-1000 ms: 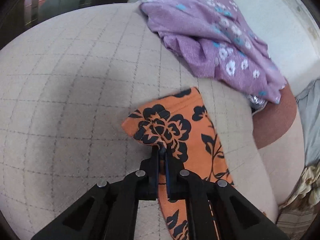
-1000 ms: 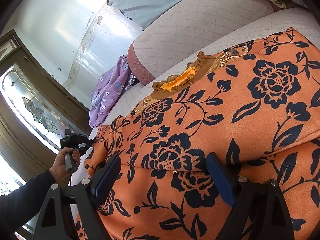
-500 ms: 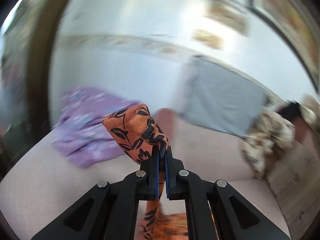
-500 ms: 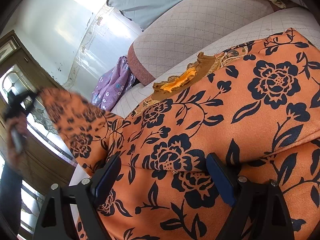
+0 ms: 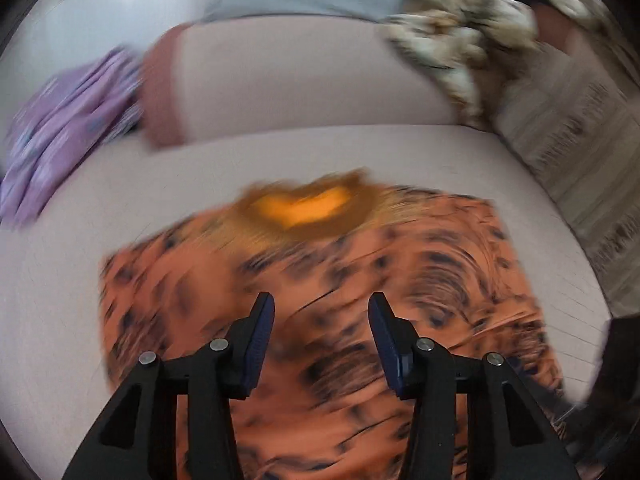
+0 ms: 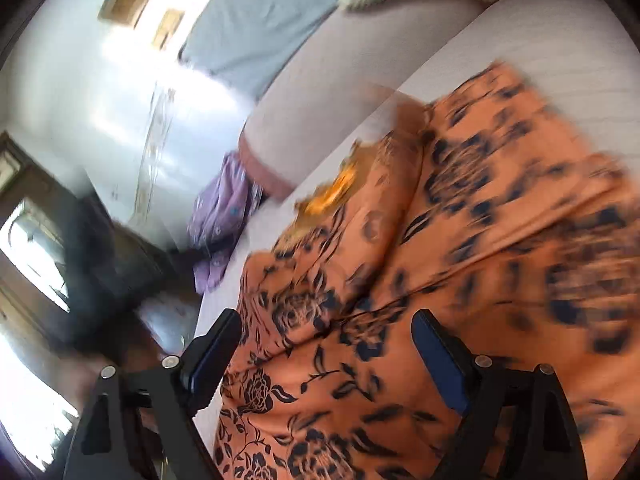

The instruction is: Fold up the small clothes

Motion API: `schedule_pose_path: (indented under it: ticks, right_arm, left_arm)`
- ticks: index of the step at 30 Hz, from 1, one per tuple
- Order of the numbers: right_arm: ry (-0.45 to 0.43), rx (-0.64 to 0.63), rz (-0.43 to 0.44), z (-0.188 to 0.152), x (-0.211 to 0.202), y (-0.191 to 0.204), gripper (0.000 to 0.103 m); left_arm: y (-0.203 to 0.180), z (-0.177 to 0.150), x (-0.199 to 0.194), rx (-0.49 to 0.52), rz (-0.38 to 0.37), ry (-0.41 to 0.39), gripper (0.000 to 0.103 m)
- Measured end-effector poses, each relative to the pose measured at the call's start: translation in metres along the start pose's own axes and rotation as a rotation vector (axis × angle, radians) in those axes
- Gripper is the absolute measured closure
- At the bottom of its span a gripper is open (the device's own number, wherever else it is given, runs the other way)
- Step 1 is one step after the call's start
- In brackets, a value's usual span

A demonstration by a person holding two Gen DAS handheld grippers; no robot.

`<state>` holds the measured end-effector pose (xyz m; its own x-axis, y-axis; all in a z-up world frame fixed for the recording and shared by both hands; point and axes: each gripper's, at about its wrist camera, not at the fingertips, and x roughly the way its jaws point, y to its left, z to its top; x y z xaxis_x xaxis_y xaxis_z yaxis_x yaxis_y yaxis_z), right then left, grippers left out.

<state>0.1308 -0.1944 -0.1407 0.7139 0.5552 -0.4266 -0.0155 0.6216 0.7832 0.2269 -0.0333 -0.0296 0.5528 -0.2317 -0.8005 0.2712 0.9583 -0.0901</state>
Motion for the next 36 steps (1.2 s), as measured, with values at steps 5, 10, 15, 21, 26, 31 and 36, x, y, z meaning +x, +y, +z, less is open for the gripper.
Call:
schedule_pose_path:
  ticks: [5, 10, 15, 21, 26, 31, 36]
  right_arm:
    - [-0.010, 0.017, -0.052, 0.033, -0.020, -0.012, 0.012]
    - [0.013, -0.024, -0.235, 0.079, 0.009, -0.016, 0.013]
    - [0.239, -0.233, -0.551, 0.090, 0.078, -0.014, 0.060]
    - [0.099, -0.514, -0.617, 0.095, 0.057, 0.063, 0.089]
    - [0.226, -0.473, -0.819, 0.070, 0.073, 0.011, 0.048]
    - [0.055, -0.338, -0.710, 0.078, 0.036, 0.009, 0.046]
    - [0.035, -0.357, -0.427, 0.090, 0.039, 0.037, 0.022]
  left_arm:
    - [0.083, -0.047, -0.029, -0.191, 0.116, -0.073, 0.037]
    - [0.132, -0.082, -0.011, -0.271, 0.169, -0.022, 0.037]
    - [0.144, -0.104, 0.009, -0.277, 0.166, -0.042, 0.036]
    - [0.146, -0.104, 0.009, -0.280, 0.149, -0.046, 0.032]
    - [0.148, -0.101, 0.016, -0.291, 0.174, -0.041, 0.031]
    - [0.148, -0.100, 0.017, -0.284, 0.188, -0.033, 0.030]
    - [0.145, -0.099, 0.020, -0.268, 0.197, -0.028, 0.025]
